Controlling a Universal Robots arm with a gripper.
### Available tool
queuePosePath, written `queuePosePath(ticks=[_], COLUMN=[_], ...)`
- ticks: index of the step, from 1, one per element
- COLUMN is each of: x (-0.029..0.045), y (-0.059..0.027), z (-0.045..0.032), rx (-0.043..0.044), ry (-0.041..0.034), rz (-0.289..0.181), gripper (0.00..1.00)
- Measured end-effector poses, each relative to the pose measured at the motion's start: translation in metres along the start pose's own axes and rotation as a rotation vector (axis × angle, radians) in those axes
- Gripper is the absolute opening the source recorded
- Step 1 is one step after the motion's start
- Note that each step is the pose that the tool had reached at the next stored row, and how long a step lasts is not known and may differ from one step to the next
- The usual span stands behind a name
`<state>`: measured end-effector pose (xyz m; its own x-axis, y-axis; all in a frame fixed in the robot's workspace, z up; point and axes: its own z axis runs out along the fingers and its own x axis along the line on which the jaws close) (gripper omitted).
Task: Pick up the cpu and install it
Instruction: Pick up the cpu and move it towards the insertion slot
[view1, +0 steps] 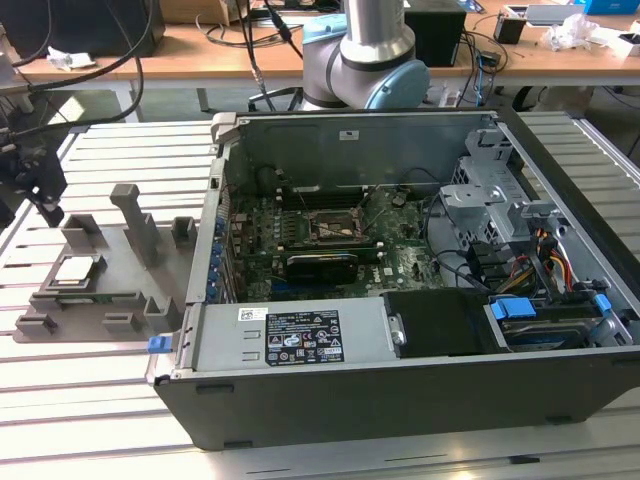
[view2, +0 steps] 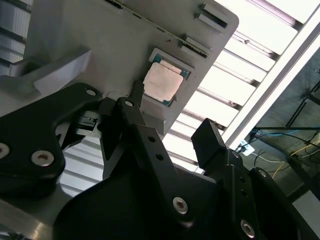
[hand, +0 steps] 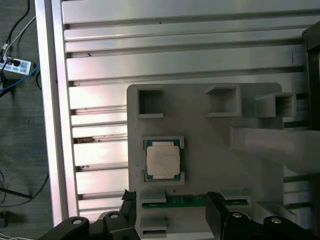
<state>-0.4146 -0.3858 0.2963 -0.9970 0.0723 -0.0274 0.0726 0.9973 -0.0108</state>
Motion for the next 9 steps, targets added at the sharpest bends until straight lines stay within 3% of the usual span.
queuePosePath(ticks=[9], x=[0.0003], y=[0.0001], z=[0.0132], rx=[0.0], ry=[0.0], rz=[0.0], gripper=[0.66])
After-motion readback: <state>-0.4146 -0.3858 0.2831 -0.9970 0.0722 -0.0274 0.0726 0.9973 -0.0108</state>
